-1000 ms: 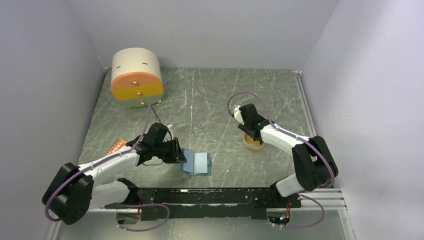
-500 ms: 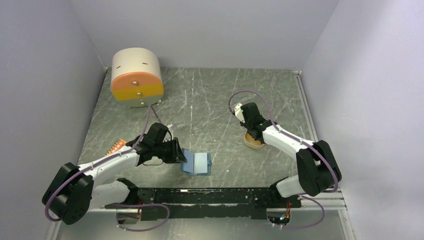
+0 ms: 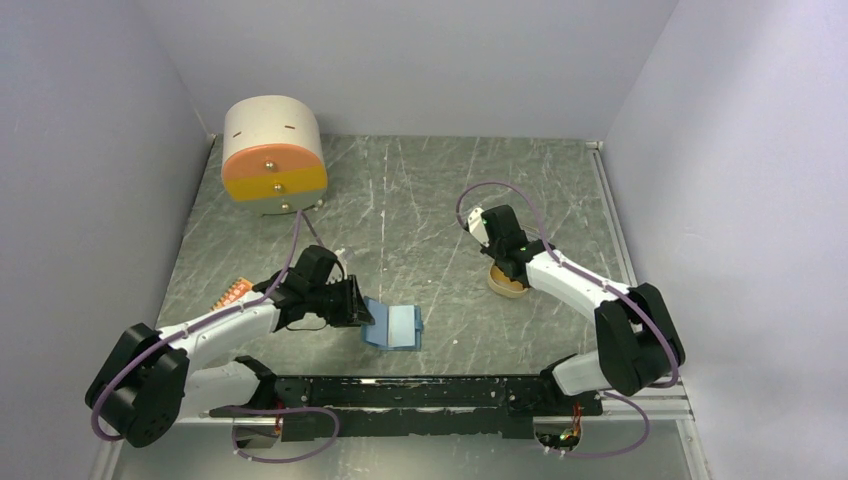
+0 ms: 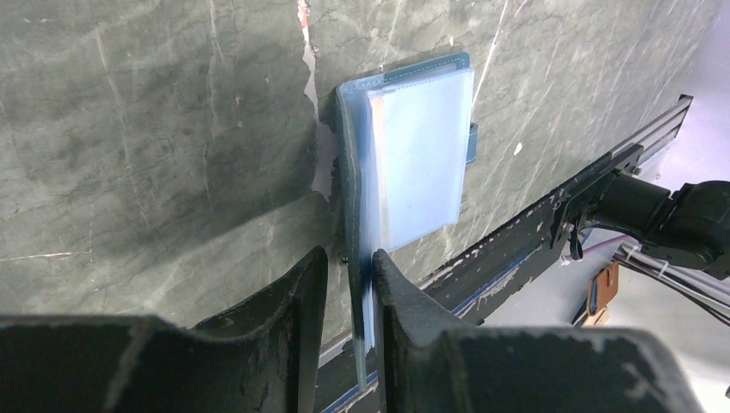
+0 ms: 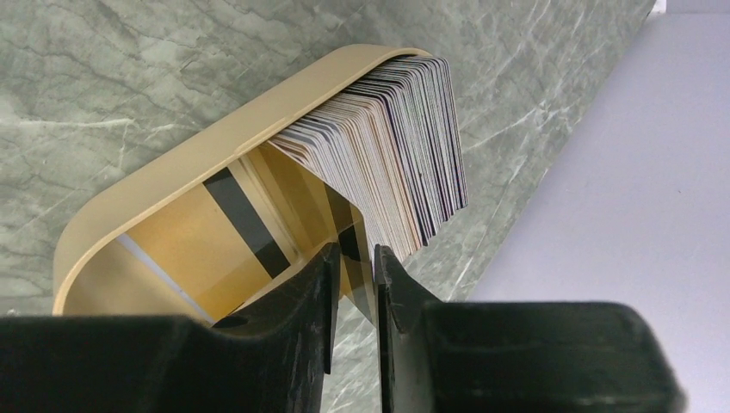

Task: Put the credit cards into the card holder
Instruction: Pick up the credit card from the storage box.

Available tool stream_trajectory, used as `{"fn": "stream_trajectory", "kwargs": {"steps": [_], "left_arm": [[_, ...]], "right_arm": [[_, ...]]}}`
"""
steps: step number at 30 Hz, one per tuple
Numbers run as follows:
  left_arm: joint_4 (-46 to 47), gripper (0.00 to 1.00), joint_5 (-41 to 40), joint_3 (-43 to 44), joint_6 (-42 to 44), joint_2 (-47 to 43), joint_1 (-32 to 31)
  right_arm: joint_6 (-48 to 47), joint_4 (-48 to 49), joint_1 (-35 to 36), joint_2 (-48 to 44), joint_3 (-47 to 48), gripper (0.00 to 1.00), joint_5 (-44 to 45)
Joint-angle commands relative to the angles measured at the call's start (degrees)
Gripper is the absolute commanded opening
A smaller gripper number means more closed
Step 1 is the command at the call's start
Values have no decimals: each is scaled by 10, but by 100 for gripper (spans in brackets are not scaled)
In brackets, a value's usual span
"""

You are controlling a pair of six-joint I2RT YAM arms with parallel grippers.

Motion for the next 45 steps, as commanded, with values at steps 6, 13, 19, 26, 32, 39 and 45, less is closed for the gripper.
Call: {"fn": "stream_trajectory", "kwargs": {"steps": [6, 13, 19, 26, 32, 39, 45], "left_arm": [[31, 31, 21, 5, -12, 5, 2], [28, 31, 18, 7, -10, 7, 2], [25, 31, 8, 5, -16, 11, 2], [10, 29, 0, 10, -18, 12, 2], [30, 9, 15, 1, -29, 8, 3], [130, 9, 66, -41, -79, -3, 3], [157, 16, 46, -56, -102, -19, 3]], "right_arm": [[10, -22, 3, -29, 27, 23, -8], [18, -49, 4, -48, 40, 18, -30], [39, -112, 5, -64, 61, 0, -80], [59, -156, 6, -84, 82, 0, -128], [141, -166, 7, -94, 128, 0, -189], [300, -143, 8, -106, 173, 0, -234], [452, -98, 9, -117, 157, 0, -332]]}}
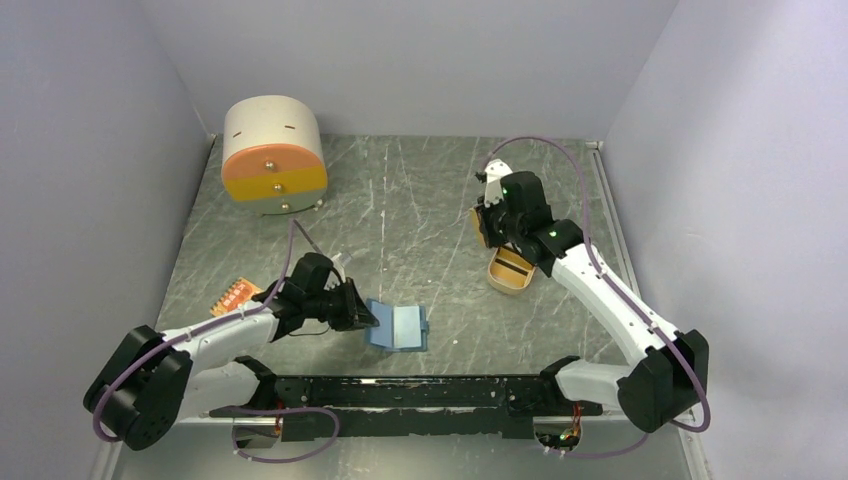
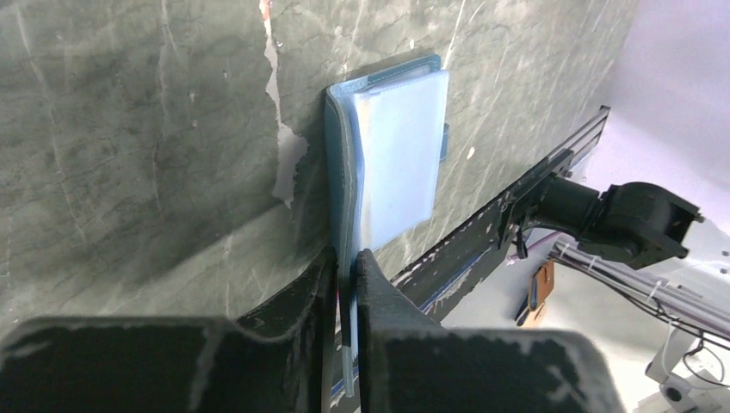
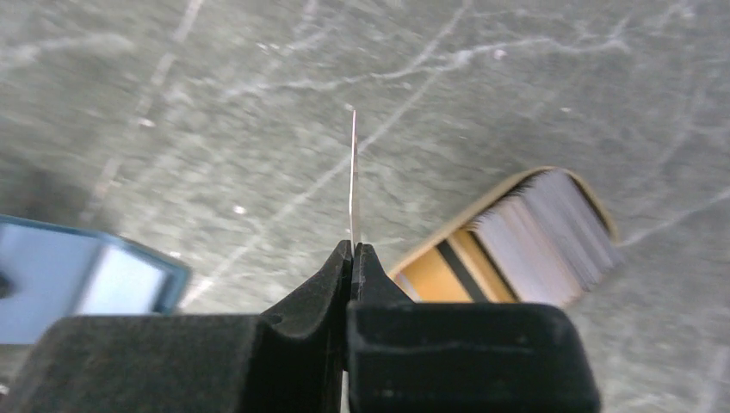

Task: Put the credit cards into the card holder
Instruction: Pick up the credit card from the storage box, then insert the credit card into the card holder.

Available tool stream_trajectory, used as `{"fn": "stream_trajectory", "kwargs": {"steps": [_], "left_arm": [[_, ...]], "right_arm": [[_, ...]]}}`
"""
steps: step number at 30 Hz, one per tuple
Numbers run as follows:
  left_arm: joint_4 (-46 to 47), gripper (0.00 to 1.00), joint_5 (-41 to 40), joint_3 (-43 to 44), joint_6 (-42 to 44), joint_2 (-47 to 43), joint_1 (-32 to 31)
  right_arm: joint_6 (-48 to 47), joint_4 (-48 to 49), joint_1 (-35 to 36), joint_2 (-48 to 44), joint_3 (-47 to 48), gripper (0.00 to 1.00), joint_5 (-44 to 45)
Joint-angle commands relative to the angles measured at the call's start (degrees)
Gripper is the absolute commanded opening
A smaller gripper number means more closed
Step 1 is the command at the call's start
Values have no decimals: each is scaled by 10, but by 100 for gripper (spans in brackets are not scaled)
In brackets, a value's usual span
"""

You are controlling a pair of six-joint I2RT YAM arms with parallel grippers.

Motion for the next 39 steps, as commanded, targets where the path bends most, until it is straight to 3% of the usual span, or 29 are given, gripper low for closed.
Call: {"fn": "stream_trajectory", "kwargs": {"steps": [1, 7, 9, 14, 19, 21, 23, 26, 32, 39], "left_arm": [[34, 19, -1, 4, -15, -9, 2], [-23, 33, -31, 19, 12, -10, 2], [-44, 36, -41, 26, 24, -9, 2], [-85, 38, -71, 35, 43, -21, 3], [-99, 36, -87, 36, 48, -22, 3], [-99, 40, -86, 34, 51, -19, 2], [-101, 44, -88, 32, 51, -19, 2], [-103, 39, -93, 29, 51, -21, 3], [-110, 41, -99, 26, 54, -21, 2], [-112, 37, -99, 25, 53, -17, 2]], "right_arm": [[163, 56, 3, -13, -14, 0, -115], [338, 215, 18, -38, -138, 0, -262], [390, 246, 31, -34, -163, 0, -263], [411, 245, 105, 8, -170, 0, -227], [485, 350, 173, 45, -214, 0, -236], [515, 386, 193, 59, -229, 0, -227], [534, 428, 199, 72, -245, 0, -227], [544, 457, 203, 92, -260, 0, -220], [550, 486, 204, 122, -281, 0, -222], [551, 507, 205, 140, -300, 0, -205]]}}
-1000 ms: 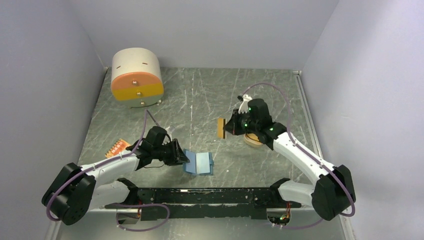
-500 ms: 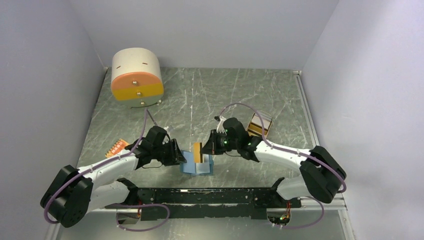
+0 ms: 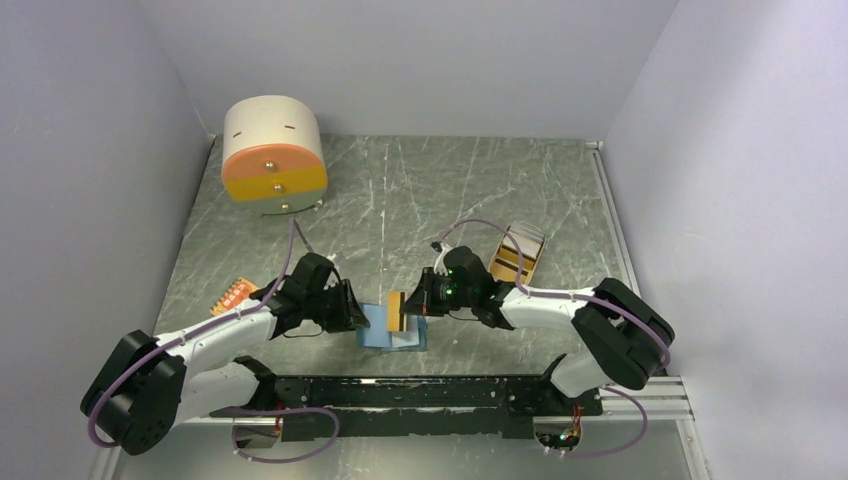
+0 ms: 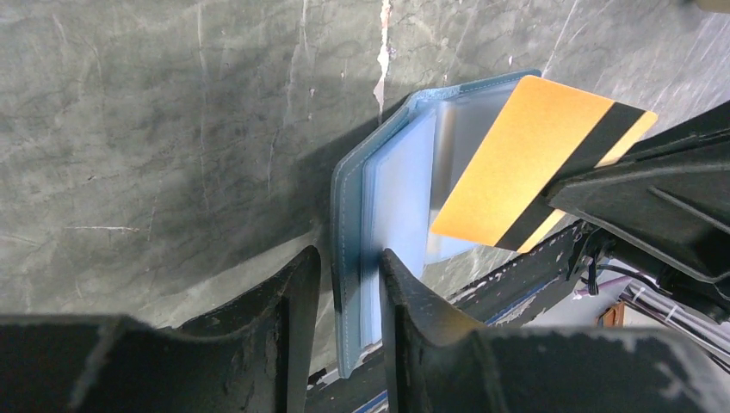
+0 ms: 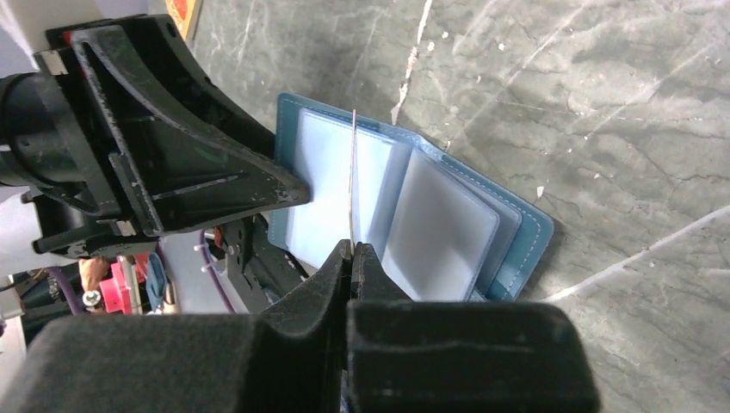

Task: Put the credit cards into the card holder
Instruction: Insert the credit card into the card holder.

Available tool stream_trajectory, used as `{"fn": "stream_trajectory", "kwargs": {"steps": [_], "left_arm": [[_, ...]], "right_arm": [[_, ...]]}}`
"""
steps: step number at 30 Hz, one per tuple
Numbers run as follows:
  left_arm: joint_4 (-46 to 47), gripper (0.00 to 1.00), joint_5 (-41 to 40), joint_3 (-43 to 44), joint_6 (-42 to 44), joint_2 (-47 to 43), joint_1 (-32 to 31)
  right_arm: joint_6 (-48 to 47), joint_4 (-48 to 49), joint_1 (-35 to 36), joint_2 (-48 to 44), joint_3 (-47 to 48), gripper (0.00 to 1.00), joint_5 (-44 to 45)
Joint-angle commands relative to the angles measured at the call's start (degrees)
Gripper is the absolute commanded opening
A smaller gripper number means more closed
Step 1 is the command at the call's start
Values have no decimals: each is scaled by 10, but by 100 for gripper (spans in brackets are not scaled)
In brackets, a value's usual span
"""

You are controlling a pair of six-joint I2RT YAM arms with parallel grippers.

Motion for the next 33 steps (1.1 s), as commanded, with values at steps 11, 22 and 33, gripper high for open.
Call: {"fn": "stream_trajectory", "kwargs": {"steps": [11, 22, 33], "left_arm": [[-21, 32, -24, -3, 3, -13, 3], [-19, 22, -20, -6, 5, -5, 3], [-21, 17, -18, -3, 4, -10, 3]], "right_arm": [[7, 60, 2, 32, -24, 0, 19], [18, 75, 1, 32, -37, 0, 30], [35, 110, 2, 40, -57, 0, 20]]}}
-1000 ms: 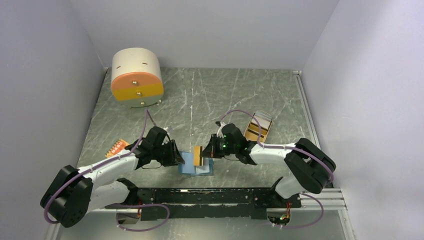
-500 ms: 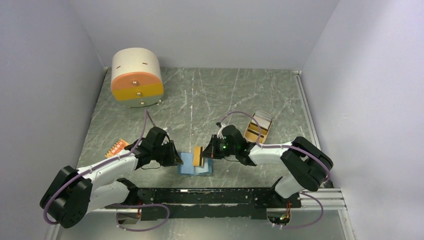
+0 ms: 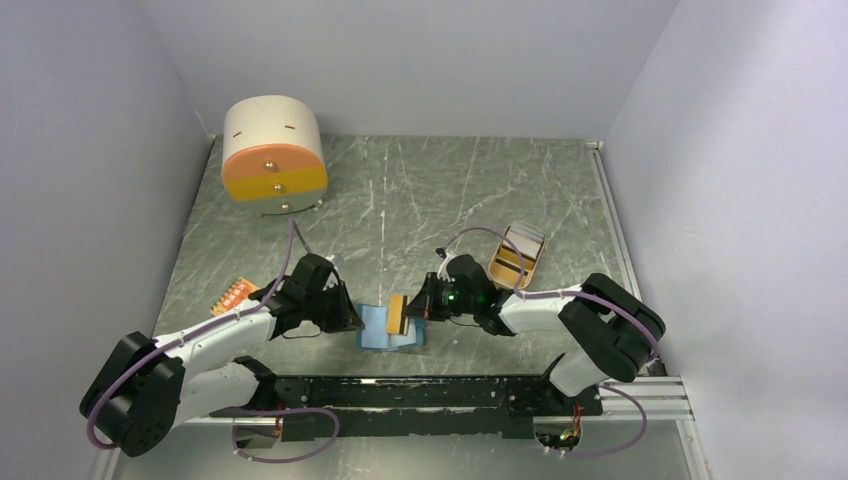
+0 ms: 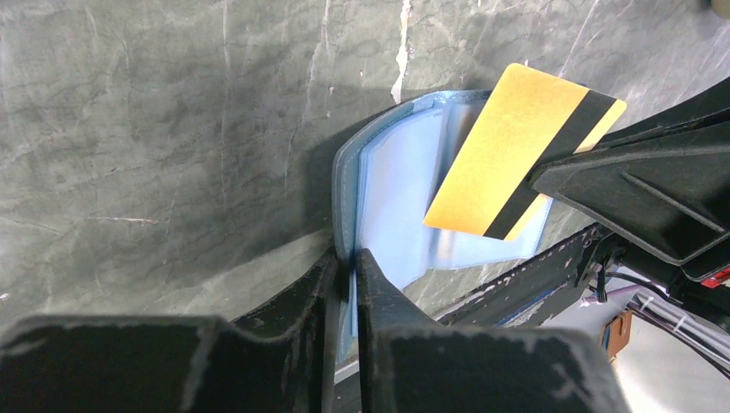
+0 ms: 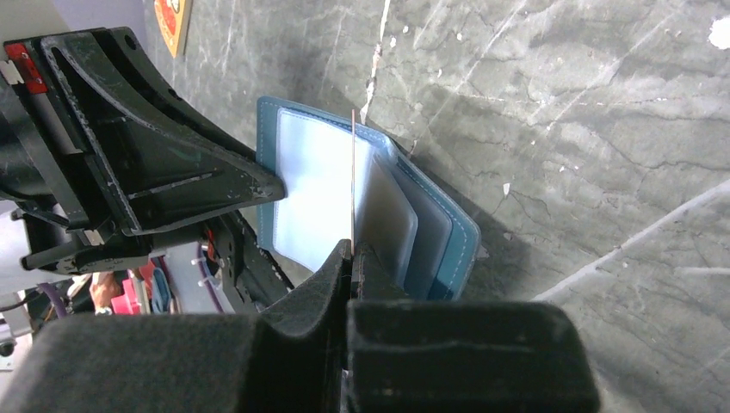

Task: Put the credit cards into the card holder
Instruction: Insert the credit card into the card holder.

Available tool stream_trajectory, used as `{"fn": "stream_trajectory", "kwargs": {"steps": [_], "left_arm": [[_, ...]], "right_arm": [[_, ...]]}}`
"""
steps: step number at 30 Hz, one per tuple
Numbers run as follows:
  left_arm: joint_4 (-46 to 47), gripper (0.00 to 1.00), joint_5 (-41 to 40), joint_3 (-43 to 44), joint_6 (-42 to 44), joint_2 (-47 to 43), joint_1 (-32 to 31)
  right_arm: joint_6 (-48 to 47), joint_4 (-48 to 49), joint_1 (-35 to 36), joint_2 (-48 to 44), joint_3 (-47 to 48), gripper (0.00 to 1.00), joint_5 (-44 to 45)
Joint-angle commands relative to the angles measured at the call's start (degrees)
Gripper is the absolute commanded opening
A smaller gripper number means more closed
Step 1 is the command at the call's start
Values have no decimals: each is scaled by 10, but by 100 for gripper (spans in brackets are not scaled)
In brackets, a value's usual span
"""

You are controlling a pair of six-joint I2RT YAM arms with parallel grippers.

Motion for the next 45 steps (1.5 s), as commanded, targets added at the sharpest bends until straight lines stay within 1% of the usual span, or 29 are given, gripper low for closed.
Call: {"fn": "stream_trajectory", "kwargs": {"steps": [1, 3, 8, 11, 31, 38, 41, 45], "left_arm": [[-8, 17, -5, -3, 4, -5, 3], [-7, 18, -5, -1, 4, -5, 3], [-6, 27, -5, 1, 3, 0, 4], [-6, 29, -4, 3, 4, 1, 3], [-1, 28, 0, 2, 2, 6, 3], [-3, 28, -1, 2, 2, 4, 3], [-2, 28, -1, 1, 2, 3, 3], [-1, 28, -1, 1, 0, 0, 3]], "right_arm": [[9, 21, 2, 3, -14, 0, 6], [15, 25, 2, 0, -19, 0, 8], [26, 36, 3, -2, -28, 2, 6], [38, 56, 3, 2, -36, 2, 2], [106, 180, 12, 34, -75, 2, -21], [120, 202, 13, 36, -88, 3, -23], [126, 210, 14, 34, -96, 4, -16], [132, 250, 14, 38, -117, 3, 2]]}}
